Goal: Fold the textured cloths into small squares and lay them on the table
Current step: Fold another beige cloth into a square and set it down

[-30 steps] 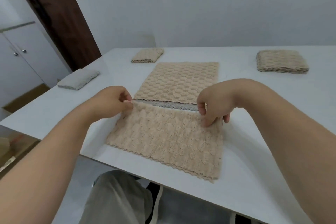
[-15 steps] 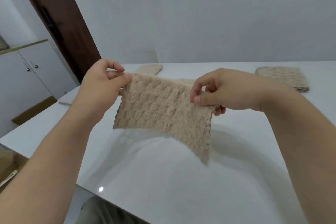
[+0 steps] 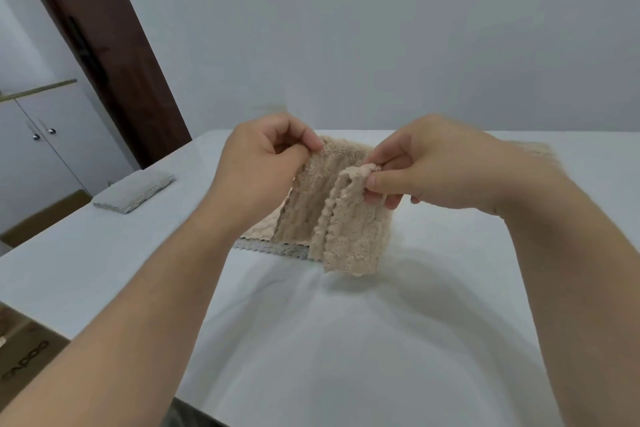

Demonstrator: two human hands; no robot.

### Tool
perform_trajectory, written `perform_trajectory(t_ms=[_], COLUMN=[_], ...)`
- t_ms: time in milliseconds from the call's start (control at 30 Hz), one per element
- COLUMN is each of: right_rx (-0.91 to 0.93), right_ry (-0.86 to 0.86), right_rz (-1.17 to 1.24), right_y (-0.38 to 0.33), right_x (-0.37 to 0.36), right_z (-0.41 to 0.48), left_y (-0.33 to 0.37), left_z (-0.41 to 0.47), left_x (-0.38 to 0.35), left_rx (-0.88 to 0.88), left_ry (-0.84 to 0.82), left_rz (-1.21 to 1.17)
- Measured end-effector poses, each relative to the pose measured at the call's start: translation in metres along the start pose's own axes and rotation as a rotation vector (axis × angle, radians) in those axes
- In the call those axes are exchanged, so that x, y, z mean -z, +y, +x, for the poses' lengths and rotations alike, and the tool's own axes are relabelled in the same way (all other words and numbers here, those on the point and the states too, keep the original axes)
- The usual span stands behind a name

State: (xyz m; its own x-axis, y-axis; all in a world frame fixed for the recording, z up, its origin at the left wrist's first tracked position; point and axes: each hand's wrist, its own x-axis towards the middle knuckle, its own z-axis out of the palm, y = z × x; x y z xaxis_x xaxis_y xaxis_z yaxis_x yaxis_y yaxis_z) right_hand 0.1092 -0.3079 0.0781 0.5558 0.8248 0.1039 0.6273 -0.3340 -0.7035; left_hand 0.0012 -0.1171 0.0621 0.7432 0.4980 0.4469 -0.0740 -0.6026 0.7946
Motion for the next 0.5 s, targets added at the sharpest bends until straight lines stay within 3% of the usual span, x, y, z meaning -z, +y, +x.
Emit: perform_trajectory(t_ms=[200, 500], right_rx=[0.114, 0.137], right_ry=[0.146, 0.210], right_rz=[-0.080, -0.139], right_y=[0.001, 0.006], right_x=[0.000, -0.005], right_z=[0.004, 0.010], left_y=[0.003, -0.001], left_z=[-0.007, -0.014], left_x=[-0.002, 0.000], left_rx=[-0.028, -0.066], left_ry=[-0.081, -0.139], left_rz=[-0.039, -0.096])
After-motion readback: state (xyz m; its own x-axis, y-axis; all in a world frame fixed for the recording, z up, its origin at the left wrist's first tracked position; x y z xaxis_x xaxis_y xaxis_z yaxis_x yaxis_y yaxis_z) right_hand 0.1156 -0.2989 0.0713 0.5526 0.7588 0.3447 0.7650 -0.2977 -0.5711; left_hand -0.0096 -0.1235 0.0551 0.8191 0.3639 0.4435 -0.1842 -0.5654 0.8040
